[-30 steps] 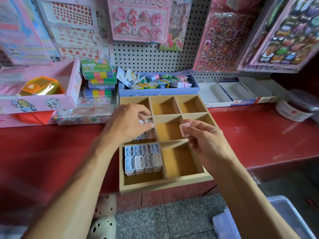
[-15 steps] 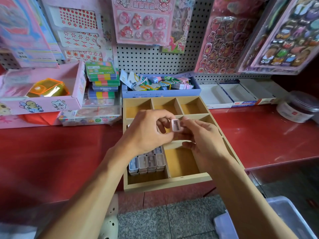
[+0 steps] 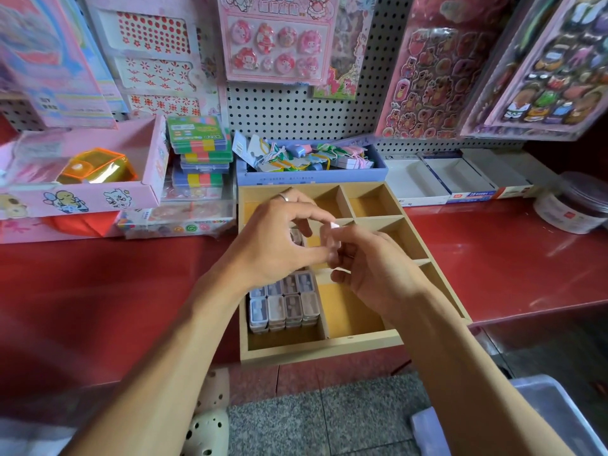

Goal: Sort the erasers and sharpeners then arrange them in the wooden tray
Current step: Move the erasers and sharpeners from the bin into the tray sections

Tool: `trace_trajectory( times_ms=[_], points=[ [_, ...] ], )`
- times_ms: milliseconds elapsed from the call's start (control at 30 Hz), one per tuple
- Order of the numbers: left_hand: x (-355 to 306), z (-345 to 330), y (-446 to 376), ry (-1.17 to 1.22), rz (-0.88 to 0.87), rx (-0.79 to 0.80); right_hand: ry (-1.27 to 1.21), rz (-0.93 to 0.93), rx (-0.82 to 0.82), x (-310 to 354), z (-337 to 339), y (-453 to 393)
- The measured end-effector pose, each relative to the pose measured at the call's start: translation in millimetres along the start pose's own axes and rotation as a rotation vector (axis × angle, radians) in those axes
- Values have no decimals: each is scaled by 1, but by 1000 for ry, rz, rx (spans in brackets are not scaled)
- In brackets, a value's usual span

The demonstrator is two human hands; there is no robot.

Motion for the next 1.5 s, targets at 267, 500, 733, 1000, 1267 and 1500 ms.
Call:
trace_trajectory(
  times_ms=[267, 500, 733, 1000, 1267, 1500],
  points=[
    [20, 32, -1, -329, 115, -98, 229, 61, -177, 3, 4, -2],
    [56, 34, -7, -719, 267, -25, 316, 167, -407, 13, 43, 9],
    [66, 19, -10, -761, 253, -20, 404, 188, -471, 4, 60, 11],
    [70, 21, -8, -744, 210, 7, 413, 212, -516, 0, 62, 16],
    [50, 28, -7, -757, 213, 19, 398, 224, -518, 1, 63, 38],
    [0, 22, 30, -203, 296, -139, 393, 271, -562, 12, 75, 80]
  ],
)
Point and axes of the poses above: each hand's wrist, its own y-axis away from the middle knuckle, its own z-axis out of the back of the hand, x = y × z, the point moved 2 cm from there along -y, towards the middle knuckle, and after that the axes turned 4 degrees about -x, right-handed, at the moved point
